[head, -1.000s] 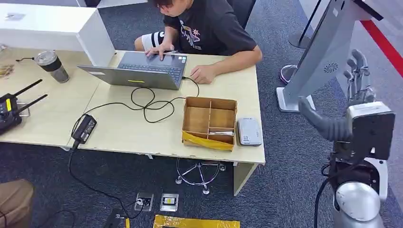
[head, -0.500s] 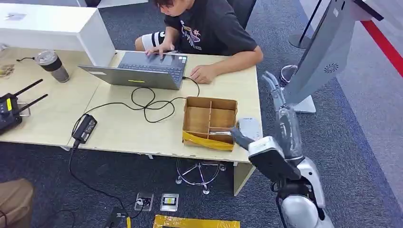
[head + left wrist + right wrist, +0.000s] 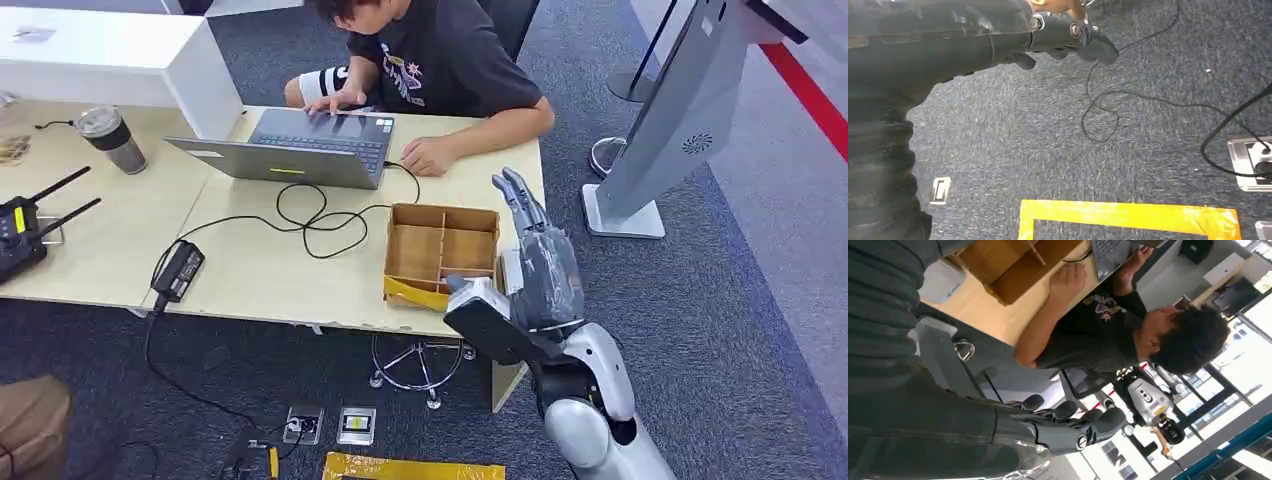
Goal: Pass the card to the sensor for recognition and then transmit it.
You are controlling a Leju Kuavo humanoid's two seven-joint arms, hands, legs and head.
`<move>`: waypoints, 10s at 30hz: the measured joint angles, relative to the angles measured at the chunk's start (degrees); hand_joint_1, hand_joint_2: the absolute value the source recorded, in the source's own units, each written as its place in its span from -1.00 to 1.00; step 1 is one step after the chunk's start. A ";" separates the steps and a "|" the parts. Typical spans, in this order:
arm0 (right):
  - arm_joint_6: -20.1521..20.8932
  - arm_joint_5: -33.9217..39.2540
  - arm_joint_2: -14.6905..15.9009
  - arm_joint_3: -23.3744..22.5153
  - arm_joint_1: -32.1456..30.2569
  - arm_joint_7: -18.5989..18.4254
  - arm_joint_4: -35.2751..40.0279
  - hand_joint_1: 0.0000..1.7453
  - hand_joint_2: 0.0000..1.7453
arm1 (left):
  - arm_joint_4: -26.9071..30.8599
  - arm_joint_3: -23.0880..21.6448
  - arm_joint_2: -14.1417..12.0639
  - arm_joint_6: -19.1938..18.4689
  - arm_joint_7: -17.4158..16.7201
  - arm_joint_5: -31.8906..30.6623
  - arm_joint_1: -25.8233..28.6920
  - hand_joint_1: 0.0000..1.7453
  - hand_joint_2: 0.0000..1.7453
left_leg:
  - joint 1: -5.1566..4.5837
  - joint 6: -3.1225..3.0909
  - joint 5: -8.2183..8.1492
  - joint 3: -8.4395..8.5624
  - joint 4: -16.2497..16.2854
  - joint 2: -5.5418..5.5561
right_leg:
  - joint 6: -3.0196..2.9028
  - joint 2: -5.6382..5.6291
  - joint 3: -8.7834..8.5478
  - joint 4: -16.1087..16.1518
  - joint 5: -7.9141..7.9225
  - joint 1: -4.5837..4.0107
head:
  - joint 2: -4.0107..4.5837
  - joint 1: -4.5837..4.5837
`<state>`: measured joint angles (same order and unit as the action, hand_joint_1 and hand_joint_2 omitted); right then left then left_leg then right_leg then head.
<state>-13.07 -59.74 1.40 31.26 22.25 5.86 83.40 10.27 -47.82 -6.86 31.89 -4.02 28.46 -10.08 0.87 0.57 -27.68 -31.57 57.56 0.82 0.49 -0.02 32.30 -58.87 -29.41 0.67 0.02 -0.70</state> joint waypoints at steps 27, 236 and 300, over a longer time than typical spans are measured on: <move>-4.17 -7.38 -2.51 1.81 7.06 -1.70 -21.09 -1.00 1.00 | 0.00 -0.04 0.22 -1.09 -0.96 -1.75 -1.93 -1.00 1.00 | 0.00 0.00 0.00 0.01 0.01 0.01 | 0.00 -0.02 0.03 0.00 0.00 0.00 | 0.00 0.00; -7.28 -4.93 -2.84 -3.78 17.73 1.10 -30.08 1.00 1.00 | -0.02 -0.04 0.35 -1.44 -1.44 -3.04 -2.89 -1.00 1.00 | -0.01 0.01 0.03 0.05 0.06 -0.04 | -0.01 -0.07 0.04 0.00 0.08 0.02 | 0.00 0.02; -1.50 -17.87 3.06 1.27 47.27 -3.56 -63.07 -1.00 1.00 | 0.07 -1.01 2.14 -2.97 -0.68 -5.88 -4.91 -1.00 1.00 | -0.03 -0.03 0.24 -0.12 0.10 0.09 | 0.04 0.02 0.17 0.00 0.25 0.04 | 0.00 0.02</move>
<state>-14.57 -77.61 4.46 32.52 69.52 2.29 20.33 10.34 -48.83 -4.72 28.92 -4.70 22.58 -14.99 0.83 0.53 -27.45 -31.69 57.67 0.91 0.53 0.00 32.47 -58.86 -29.16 0.71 0.02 -0.68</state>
